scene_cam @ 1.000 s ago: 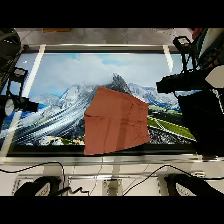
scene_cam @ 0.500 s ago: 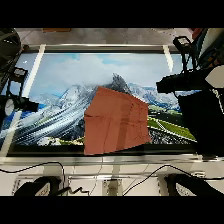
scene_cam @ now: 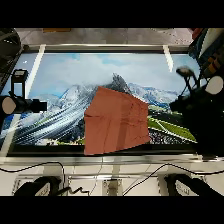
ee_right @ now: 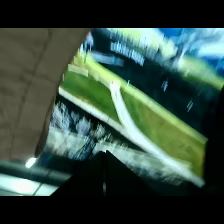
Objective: Fold the clothes and pants, and hang the long-sleeved shirts on hangers.
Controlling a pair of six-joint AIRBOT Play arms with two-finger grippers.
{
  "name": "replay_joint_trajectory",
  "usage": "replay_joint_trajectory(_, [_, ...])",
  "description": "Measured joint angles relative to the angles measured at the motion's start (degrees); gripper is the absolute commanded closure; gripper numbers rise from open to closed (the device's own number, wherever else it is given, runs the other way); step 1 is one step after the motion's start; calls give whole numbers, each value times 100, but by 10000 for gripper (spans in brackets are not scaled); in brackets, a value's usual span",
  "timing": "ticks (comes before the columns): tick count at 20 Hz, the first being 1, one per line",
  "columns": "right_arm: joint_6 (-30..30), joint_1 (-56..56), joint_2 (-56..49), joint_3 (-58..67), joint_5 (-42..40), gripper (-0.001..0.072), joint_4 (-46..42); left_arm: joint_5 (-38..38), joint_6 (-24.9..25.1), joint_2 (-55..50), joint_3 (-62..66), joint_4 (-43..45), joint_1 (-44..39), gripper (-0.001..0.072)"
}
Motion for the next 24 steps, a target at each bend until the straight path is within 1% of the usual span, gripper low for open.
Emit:
replay_joint_trajectory(1, [-90,-247,2,-400,0,385,269,2,-15,-17,0,-46,0,145])
replay_joint_trajectory(2, [-149,-450,2,-780,-37,329,525,2,-17,-48,-2,-96,0,164])
replay_joint_trajectory(4, [-216,-758,7,-1598,-328,322,1097,11,-17,-133,-7,-284,0,170])
replay_joint_trajectory(5, [-236,-850,7,-1952,-507,307,1338,17,-15,-177,-17,-404,0,169])
replay_joint_trajectory(6, [-243,-916,-7,-2284,-704,242,1576,42,-11,-214,-35,-516,0,169])
replay_joint_trajectory(7, [-247,-964,-44,-2603,-929,239,1827,96,4,-245,-63,-634,0,169])
replay_joint_trajectory(9, [-219,-1027,-188,-3075,-1314,193,2256,254,9,-284,-133,-896,0,169])
replay_joint_trajectory(10, [-197,-1038,-286,-3230,-1429,193,2492,315,26,-295,-168,-1025,0,170])
replay_joint_trajectory(11, [-173,-1051,-415,-3353,-1517,193,2756,354,68,-304,-219,-1193,0,215])
replay_joint_trajectory(12, [-146,-1062,-546,-3434,-1598,193,2973,382,149,-308,-282,-1362,0,224])
replay_joint_trajectory(14, [-76,-1073,-831,-3543,-1679,197,3377,404,339,-313,-476,-1753,0,224])
replay_joint_trajectory(15, [-35,-1075,-949,-3571,-1707,226,3517,398,435,-315,-592,-1923,0,224])
replay_joint_trajectory(17, [-13,-1080,-1117,-3613,-1733,259,3823,343,546,-291,-896,-2162,0,224])
replay_joint_trajectory(20, [4,-1080,-1235,-3646,-1663,281,4050,199,629,-162,-1419,-2361,0,224])
replay_joint_trajectory(22, [4,-1080,-1268,-3659,-1609,407,4118,92,656,-50,-1821,-2503,0,224])
replay_joint_trajectory(23, [4,-1080,-1281,-3663,-1617,407,4144,17,673,7,-2041,-2579,0,224])
replay_joint_trajectory(24, [4,-1080,-1290,-3663,-1650,444,4159,-2,675,52,-2238,-2673,0,224])
